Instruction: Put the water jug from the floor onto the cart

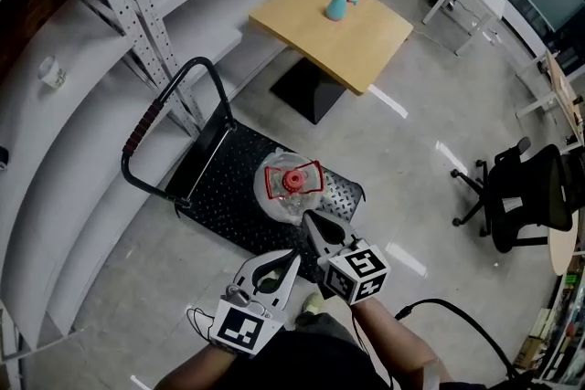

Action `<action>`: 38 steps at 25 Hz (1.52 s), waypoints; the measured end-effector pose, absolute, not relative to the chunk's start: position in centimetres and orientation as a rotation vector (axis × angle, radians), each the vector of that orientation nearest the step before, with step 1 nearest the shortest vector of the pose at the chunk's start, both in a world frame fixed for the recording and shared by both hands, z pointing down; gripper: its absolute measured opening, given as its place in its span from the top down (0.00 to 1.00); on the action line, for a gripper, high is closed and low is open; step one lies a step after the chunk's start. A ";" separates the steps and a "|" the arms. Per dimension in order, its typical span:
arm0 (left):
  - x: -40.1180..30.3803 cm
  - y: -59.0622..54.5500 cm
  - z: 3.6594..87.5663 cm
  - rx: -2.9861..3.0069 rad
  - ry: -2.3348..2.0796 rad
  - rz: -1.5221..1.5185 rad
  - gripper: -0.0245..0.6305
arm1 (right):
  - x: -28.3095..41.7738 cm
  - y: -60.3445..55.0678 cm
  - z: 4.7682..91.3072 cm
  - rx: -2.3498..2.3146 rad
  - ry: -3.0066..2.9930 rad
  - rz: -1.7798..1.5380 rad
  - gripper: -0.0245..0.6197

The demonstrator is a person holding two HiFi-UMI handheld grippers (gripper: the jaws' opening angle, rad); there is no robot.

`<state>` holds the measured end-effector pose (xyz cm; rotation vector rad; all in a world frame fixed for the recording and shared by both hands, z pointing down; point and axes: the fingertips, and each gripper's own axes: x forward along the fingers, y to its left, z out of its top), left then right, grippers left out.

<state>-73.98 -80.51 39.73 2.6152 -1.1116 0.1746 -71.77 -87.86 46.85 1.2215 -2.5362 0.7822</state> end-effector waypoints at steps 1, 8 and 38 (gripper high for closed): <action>-72.9 -79.6 39.2 2.626 -1.100 0.164 0.96 | -70.4 -86.2 45.1 1.245 -2.552 0.770 0.95; -64.2 -67.4 34.8 2.742 -1.055 0.090 0.96 | -60.7 -70.9 36.2 1.373 -2.664 0.606 0.96; -55.0 -25.6 28.0 2.830 -1.094 0.089 0.96 | -52.3 -28.4 27.9 1.363 -2.797 0.485 0.96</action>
